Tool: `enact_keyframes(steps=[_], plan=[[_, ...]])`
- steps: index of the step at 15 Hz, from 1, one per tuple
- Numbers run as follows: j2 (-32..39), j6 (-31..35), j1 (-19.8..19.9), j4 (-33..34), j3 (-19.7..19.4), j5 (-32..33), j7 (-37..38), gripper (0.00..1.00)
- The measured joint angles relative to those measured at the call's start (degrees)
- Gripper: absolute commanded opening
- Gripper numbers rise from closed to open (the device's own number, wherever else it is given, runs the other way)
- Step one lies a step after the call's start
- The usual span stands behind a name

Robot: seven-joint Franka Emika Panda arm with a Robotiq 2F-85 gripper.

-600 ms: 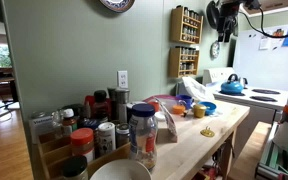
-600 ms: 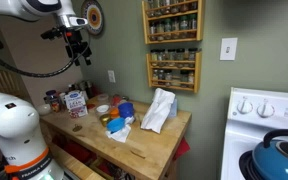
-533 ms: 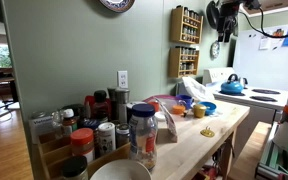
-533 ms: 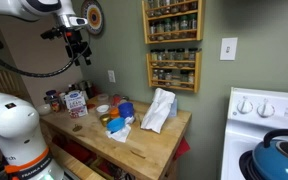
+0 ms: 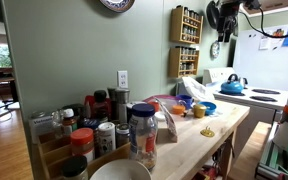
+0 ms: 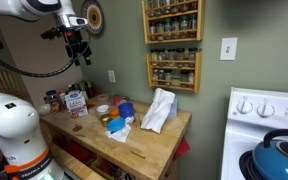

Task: Put the black clip on the cereal bag

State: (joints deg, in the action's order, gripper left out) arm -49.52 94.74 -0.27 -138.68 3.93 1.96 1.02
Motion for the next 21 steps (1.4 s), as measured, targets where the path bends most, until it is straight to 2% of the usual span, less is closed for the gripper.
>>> enact_keyframes(steps=[5, 8, 11, 14, 16, 21], plan=[[0.6, 0.0, -0.1, 0.0, 0.6, -0.3, 1.3, 1.00], [4.5, 1.7, -0.3, -0.1, 5.2, -2.6, 9.1, 1.00], [10.5, 9.5, -0.2, -0.8, 10.8, -5.1, 20.2, 1.00], [16.5, 19.0, -0.2, -1.9, 14.1, -6.6, 29.2, 1.00], [19.8, 23.3, -0.4, -2.3, 15.7, -6.4, 31.6, 1.00], [21.4, 24.3, -0.4, -2.2, 16.1, -6.4, 32.2, 1.00]])
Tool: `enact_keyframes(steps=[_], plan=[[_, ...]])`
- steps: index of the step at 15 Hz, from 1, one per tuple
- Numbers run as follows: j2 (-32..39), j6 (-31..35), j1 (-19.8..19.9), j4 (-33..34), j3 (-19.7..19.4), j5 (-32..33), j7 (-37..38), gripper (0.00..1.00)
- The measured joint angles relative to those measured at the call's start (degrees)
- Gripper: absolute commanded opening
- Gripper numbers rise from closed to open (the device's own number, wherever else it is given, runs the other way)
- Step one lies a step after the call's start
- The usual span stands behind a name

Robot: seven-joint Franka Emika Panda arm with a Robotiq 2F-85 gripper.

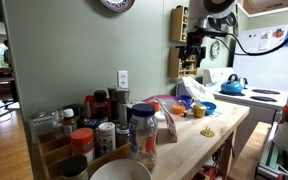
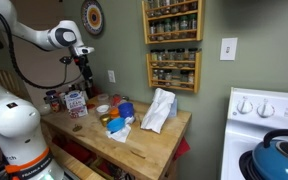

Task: Put the black clip on the cereal bag

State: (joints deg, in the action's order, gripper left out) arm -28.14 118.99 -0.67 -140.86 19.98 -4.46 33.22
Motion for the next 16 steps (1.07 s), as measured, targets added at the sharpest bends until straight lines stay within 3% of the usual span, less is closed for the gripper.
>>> enact_keyframes(steps=[7, 16], plan=[[5.4, 2.3, 0.1, -1.1, -0.8, -0.3, 6.3, 1.00], [16.6, 20.4, -0.3, -7.0, -5.7, -4.8, 10.8, 1.00]])
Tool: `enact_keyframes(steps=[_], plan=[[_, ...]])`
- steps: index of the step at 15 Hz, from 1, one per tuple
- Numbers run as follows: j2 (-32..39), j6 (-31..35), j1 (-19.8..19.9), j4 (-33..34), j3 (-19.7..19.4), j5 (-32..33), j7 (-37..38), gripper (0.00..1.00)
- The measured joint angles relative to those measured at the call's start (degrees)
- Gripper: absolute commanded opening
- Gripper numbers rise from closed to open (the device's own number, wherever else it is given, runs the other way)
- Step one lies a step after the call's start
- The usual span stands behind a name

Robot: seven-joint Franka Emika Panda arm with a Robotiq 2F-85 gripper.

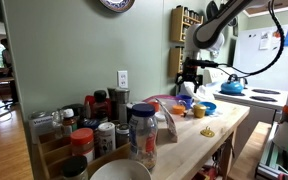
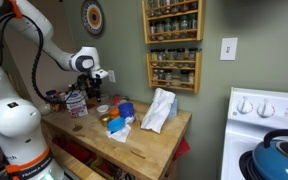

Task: Put the black clip on the cereal bag

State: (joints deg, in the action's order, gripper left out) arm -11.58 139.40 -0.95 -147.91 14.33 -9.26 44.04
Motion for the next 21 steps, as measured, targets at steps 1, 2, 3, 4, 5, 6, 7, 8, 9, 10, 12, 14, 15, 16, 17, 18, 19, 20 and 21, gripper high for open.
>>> enact_keyframes(steps=[1, 2, 3, 4, 5, 6, 7, 8, 9, 10, 12, 14, 15, 16, 17, 18, 19, 20, 21], plan=[[0.3, 0.2, 0.0, 0.0, -0.1, -0.1, 0.0, 1.00], [0.3, 0.2, -0.1, 0.0, -0.2, -0.2, 0.0, 1.00], [0.3, 0.2, -0.2, 0.0, -0.2, -0.3, 0.0, 1.00], [0.3, 0.2, -0.2, 0.0, -0.2, -0.3, 0.0, 1.00], [0.3, 0.2, -0.3, 0.0, -0.3, -0.2, 0.0, 1.00], [0.3, 0.2, -0.4, 0.1, -0.4, 0.0, 0.1, 1.00], [0.3, 0.2, -0.4, 0.1, -0.7, 0.0, 0.2, 1.00], [0.5, 0.2, -0.4, 0.1, -1.0, 0.0, 0.3, 1.00], [0.8, 0.2, -0.4, 0.1, -1.2, 0.0, 0.4, 1.00], [1.4, 0.2, -0.4, 0.1, -1.3, 0.0, 0.6, 1.00], [2.8, 0.5, -0.7, 0.1, -1.4, -0.1, 0.9, 1.00], [4.5, 1.3, -1.5, 0.1, -1.4, -0.3, 1.4, 1.00], [5.3, 2.1, -1.8, 0.1, -1.4, -0.3, 2.2, 1.00], [6.2, 3.1, -2.1, 0.0, -1.4, -0.3, 3.1, 1.00], [7.0, 4.3, -2.4, -0.1, -1.4, -0.3, 3.9, 1.00], [7.8, 5.8, -2.7, -0.3, -1.4, -0.1, 4.9, 1.00], [8.6, 7.2, -2.8, -0.6, -1.4, 0.2, 6.0, 1.00], [9.3, 8.5, -2.9, -0.8, -1.4, 0.6, 7.2, 1.00], [10.0, 9.6, -3.0, -1.1, -1.4, 1.0, 8.3, 1.00]])
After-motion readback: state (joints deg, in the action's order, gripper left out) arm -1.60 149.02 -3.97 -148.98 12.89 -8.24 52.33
